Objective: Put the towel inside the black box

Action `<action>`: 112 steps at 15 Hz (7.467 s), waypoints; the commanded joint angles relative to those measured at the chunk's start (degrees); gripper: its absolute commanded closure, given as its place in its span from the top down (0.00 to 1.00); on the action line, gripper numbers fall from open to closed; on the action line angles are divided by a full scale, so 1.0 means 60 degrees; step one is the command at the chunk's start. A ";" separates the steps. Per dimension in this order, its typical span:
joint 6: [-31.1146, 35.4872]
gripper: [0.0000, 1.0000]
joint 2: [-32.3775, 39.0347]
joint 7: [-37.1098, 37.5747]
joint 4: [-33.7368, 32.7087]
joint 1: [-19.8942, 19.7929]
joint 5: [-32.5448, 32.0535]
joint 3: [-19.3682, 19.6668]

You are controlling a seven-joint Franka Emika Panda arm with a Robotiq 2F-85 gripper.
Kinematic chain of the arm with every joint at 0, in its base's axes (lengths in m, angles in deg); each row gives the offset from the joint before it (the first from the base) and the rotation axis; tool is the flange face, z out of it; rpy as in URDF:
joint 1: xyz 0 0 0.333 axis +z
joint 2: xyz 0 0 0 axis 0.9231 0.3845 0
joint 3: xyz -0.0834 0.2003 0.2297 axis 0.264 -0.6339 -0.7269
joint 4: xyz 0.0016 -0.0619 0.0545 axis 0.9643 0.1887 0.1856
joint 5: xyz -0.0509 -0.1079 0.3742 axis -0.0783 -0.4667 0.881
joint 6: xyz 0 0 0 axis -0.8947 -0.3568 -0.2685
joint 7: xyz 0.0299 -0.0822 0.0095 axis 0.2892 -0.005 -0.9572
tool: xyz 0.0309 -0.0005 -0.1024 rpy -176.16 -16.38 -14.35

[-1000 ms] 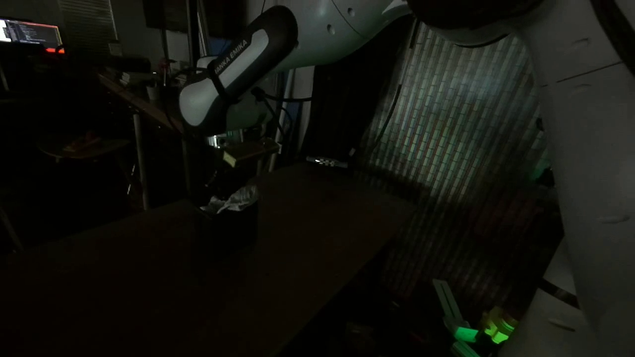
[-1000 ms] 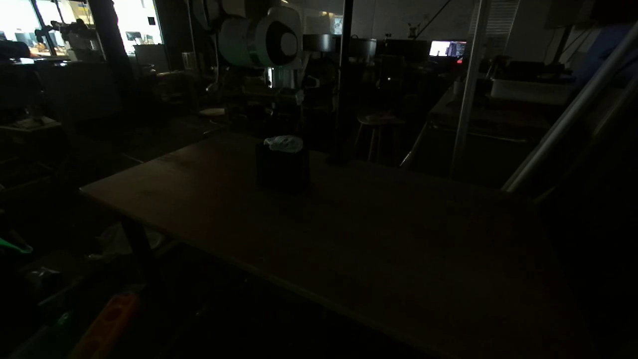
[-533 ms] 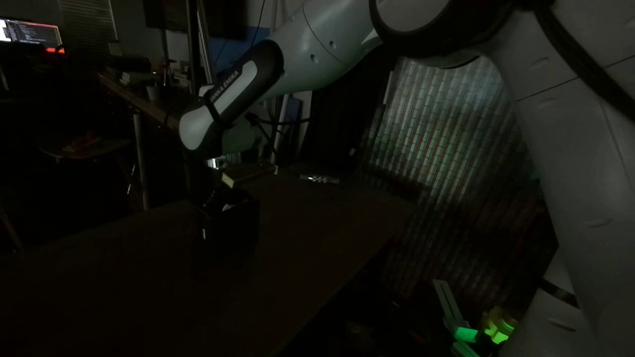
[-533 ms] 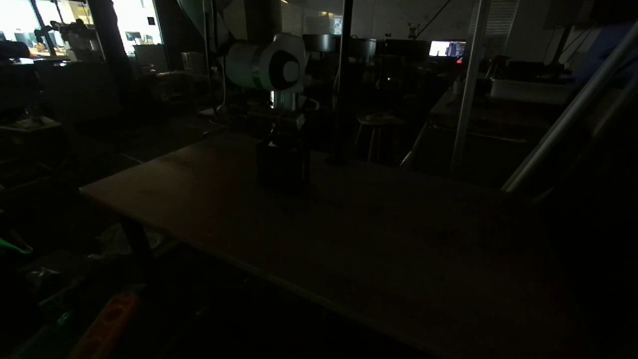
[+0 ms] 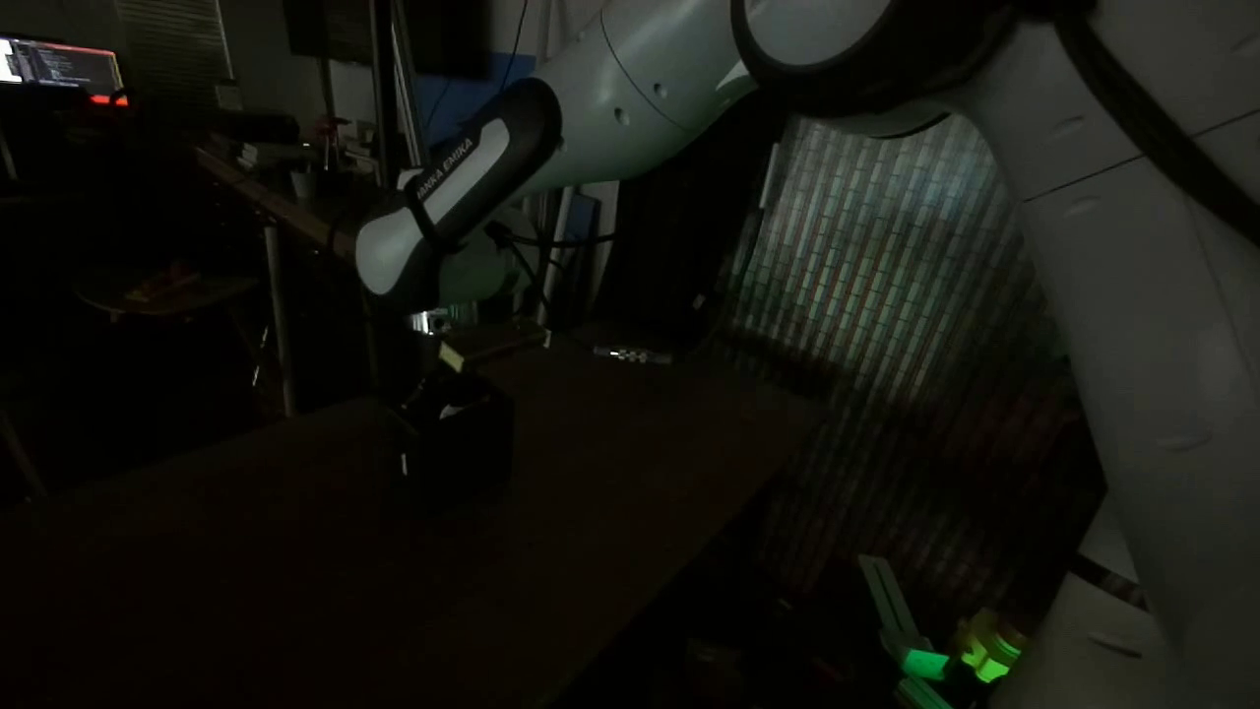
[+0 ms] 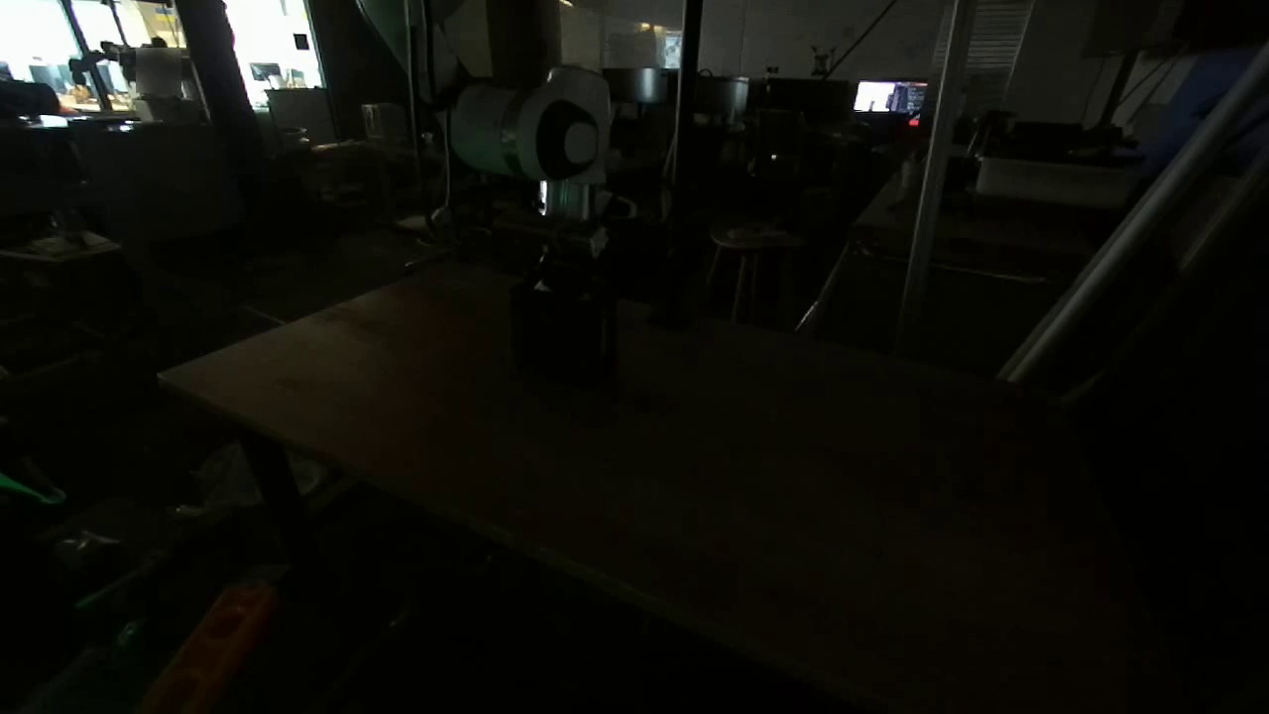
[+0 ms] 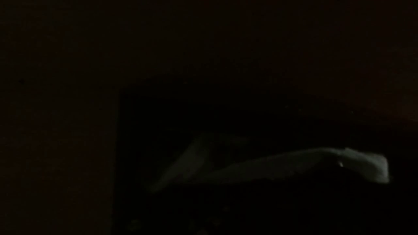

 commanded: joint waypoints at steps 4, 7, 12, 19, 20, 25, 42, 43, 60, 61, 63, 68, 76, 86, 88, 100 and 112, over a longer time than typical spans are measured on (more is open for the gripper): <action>-0.0424 0.12 -0.0670 -0.0091 0.0107 0.0171 -0.0155 0.0021; -0.0789 0.12 -0.1061 0.0024 0.0017 0.0359 -0.0352 0.0075; -0.1336 0.12 -0.1740 0.0201 0.0003 0.0624 -0.0761 0.0116; -0.1349 0.12 -0.1979 0.0468 0.0150 0.0697 -0.1024 0.0167; -0.1287 0.12 -0.2002 0.0531 0.0205 0.0689 -0.1018 0.0179; -0.1094 0.12 -0.2204 0.0805 0.0608 0.0686 -0.0983 0.0220; -0.0781 0.12 -0.2616 0.1070 0.1533 0.0760 -0.0957 0.0136; -0.0758 0.12 -0.2599 0.1064 0.1518 0.0753 -0.0957 0.0142; -0.0067 0.12 -0.2436 0.0876 0.1599 0.0607 -0.0972 0.0208; -0.0086 0.12 -0.2422 0.0842 0.1549 0.0609 -0.0985 0.0205; -0.0096 0.12 -0.2382 0.0796 0.1463 0.0602 -0.0993 0.0207; -0.0054 0.12 -0.2271 0.0710 0.1318 0.0558 -0.0937 0.0203; 0.0017 0.12 -0.2171 0.0598 0.1316 0.0488 -0.0870 0.0184; 0.0486 0.12 -0.1841 0.0562 0.1364 0.0345 -0.0782 0.0215; 0.0675 0.12 -0.1661 0.0511 0.1364 0.0268 -0.0686 0.0173; 0.1921 0.12 -0.0630 0.0110 0.1556 0.0048 -0.0023 -0.0091; 0.2013 0.12 -0.0046 -0.0454 0.1440 -0.0005 0.0418 -0.0384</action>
